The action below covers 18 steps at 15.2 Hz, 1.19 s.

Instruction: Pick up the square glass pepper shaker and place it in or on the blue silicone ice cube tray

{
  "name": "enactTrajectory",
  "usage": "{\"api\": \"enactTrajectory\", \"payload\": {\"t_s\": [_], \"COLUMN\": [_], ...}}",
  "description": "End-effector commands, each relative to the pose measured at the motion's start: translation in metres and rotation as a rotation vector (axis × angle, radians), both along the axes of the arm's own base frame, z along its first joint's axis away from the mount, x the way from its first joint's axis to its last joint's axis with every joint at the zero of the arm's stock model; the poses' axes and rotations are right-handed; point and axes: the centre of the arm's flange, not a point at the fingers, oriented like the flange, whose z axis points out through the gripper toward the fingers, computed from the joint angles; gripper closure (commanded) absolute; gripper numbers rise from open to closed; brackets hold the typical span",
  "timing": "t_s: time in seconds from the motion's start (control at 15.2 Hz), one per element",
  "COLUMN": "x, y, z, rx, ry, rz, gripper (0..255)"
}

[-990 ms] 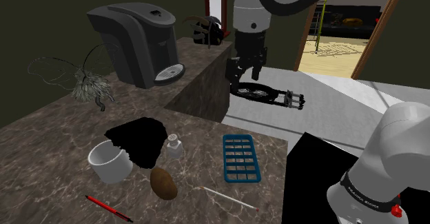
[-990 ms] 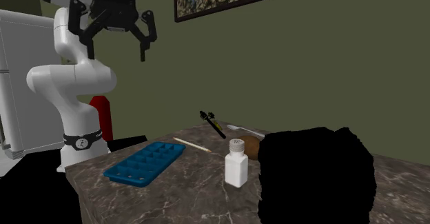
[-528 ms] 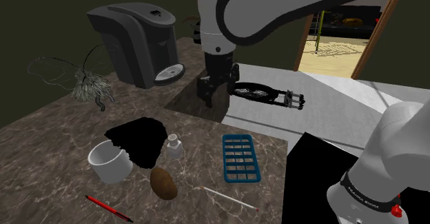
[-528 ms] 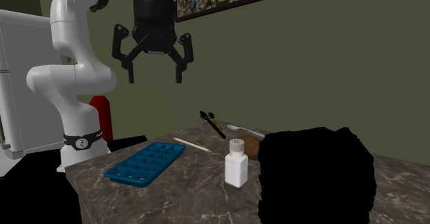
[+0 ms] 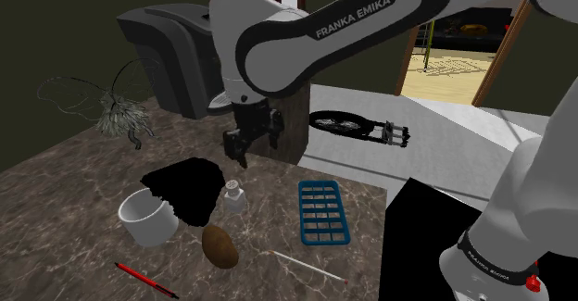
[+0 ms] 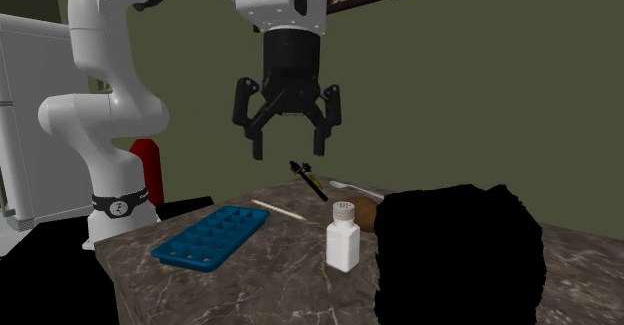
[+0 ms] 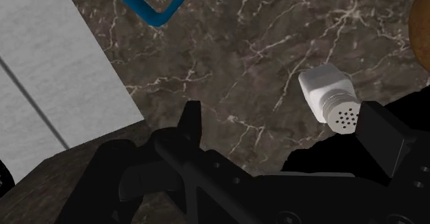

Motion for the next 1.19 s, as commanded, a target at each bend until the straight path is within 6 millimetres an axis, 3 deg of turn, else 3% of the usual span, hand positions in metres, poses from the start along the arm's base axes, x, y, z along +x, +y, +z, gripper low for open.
{"api": "enactTrajectory", "payload": {"t_s": [0.0,0.33,0.86,1.12], "x": [0.013,0.045,0.045,0.045], "y": [0.020,0.069,0.068,0.068], "z": [-0.013,-0.046,-0.087,-0.087], "rx": [0.000,-0.003,-0.003,-0.003], "ry": [0.003,0.010,0.010,0.010], "rz": [0.005,0.018,0.018,0.018], "gripper": [0,0,0,0]}}
